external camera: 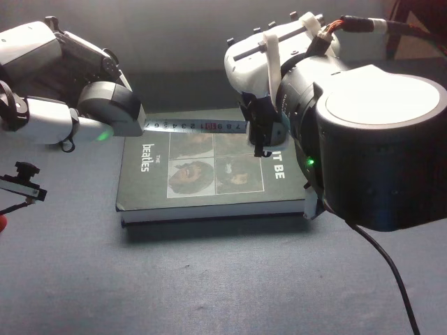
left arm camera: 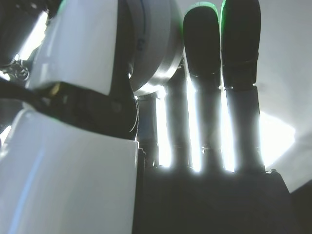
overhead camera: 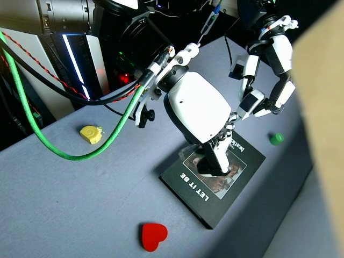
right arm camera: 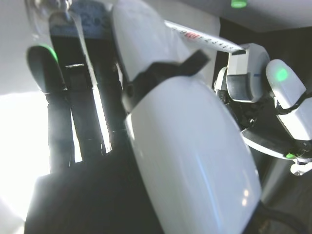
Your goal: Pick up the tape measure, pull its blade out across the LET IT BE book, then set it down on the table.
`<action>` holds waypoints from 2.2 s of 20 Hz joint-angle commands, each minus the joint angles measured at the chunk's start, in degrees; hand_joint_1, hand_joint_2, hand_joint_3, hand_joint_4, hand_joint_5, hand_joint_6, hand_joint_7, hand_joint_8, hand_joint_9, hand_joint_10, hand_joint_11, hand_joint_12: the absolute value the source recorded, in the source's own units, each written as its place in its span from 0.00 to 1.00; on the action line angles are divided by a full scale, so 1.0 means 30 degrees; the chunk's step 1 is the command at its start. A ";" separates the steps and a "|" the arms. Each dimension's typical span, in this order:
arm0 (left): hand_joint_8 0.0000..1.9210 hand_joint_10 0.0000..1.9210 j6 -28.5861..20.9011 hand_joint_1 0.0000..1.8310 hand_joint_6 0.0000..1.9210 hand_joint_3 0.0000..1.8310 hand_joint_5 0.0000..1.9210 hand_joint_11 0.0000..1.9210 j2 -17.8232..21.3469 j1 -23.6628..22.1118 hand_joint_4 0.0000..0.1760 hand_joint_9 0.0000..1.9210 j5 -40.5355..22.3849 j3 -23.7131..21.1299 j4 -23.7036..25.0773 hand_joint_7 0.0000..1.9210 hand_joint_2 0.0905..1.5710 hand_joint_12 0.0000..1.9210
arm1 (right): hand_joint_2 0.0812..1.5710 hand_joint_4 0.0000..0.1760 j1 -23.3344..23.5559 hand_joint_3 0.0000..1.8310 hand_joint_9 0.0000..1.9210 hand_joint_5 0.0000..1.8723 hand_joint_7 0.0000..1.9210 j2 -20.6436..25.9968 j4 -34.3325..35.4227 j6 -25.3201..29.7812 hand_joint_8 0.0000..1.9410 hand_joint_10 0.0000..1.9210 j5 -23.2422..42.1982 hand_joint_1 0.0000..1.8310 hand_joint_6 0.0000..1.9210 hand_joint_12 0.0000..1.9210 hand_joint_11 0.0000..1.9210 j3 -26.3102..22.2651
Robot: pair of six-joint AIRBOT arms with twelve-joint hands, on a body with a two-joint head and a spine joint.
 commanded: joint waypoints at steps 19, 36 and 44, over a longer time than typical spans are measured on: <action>0.47 0.59 -0.0369 0.76 0.38 0.00 0.54 0.52 0.0120 -0.0103 0.00 0.54 -0.2406 0.0127 -0.0199 0.51 0.67 0.52 | 0.75 0.14 -0.0148 0.00 0.36 0.42 0.45 0.2901 -0.0507 -0.1090 0.63 0.54 0.1558 0.64 0.65 0.79 0.24 -0.1122; 0.46 0.60 -0.0411 0.76 0.37 0.00 0.55 0.51 0.0104 -0.0082 0.00 0.53 -0.2427 0.0209 -0.0195 0.51 0.67 0.52 | 0.75 0.09 -0.0295 0.00 0.36 0.42 0.46 0.5124 -0.0517 -0.1392 0.62 0.54 0.3690 0.64 0.65 0.79 0.26 -0.1204; 0.45 0.59 -0.0411 0.76 0.37 0.00 0.55 0.51 0.0106 -0.0072 0.00 0.54 -0.2427 0.0176 -0.0195 0.52 0.67 0.51 | 0.75 0.02 -0.0425 0.00 0.36 0.41 0.46 0.5987 -0.0610 -0.1442 0.62 0.54 0.4570 0.64 0.65 0.78 0.25 -0.0990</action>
